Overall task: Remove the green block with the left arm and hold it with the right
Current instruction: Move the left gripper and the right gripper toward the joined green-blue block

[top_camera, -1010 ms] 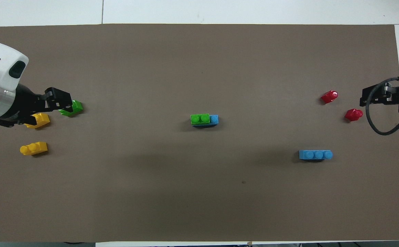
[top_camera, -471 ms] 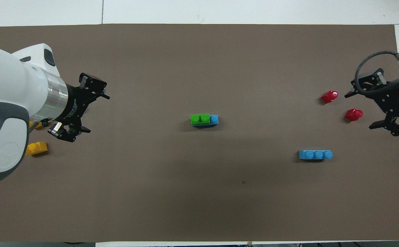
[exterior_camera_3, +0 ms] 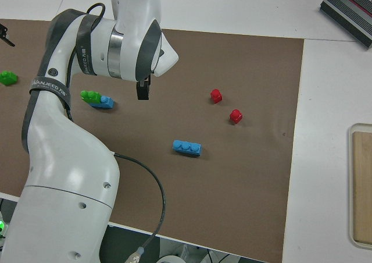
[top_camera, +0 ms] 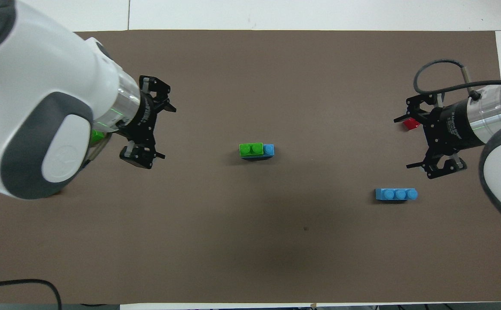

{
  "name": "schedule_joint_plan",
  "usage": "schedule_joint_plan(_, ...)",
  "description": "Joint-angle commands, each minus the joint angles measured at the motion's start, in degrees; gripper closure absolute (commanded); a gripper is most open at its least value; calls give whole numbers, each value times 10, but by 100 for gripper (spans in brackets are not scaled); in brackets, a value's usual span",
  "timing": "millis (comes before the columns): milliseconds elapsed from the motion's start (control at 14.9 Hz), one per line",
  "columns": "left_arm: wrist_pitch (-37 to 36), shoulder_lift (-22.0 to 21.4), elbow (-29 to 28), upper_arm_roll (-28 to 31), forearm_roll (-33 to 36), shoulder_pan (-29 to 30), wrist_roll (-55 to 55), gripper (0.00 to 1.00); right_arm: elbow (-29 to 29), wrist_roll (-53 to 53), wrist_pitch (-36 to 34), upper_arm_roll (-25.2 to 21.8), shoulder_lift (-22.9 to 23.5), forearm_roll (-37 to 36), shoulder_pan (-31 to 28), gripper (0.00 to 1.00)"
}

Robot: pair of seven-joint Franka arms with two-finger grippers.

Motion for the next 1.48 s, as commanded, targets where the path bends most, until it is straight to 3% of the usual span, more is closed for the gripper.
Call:
schedule_joint_plan(0,-3,53,38,7,-4,-16,-49,0,-18,49,34,1,17,42,20,2)
schedule_joint_plan(269,26,50,11,8,-10,-15,-95,0,-51,72,115,1,42,80,61,1)
schedule_joint_plan(337,71,49,-3,7,-7,-17,-129,0,-55,78,125,1,48,80,71,1)
schedule_joint_plan(538,161,29,-110,8,-4,-41,-168,0,-71,84,144,1,59,91,77,1)
schedule_joint_plan(808,170,34,-117,8,-3,-44,-178,0,-114,86,220,0,62,113,115,1)
schedule_joint_plan(1077,251,38,-166,9,-2,-68,-226,0,-144,95,289,1,79,114,151,1)
schedule_joint_plan(1413,273,61,-156,9,2,-96,-270,0,-165,98,359,1,95,133,180,0)
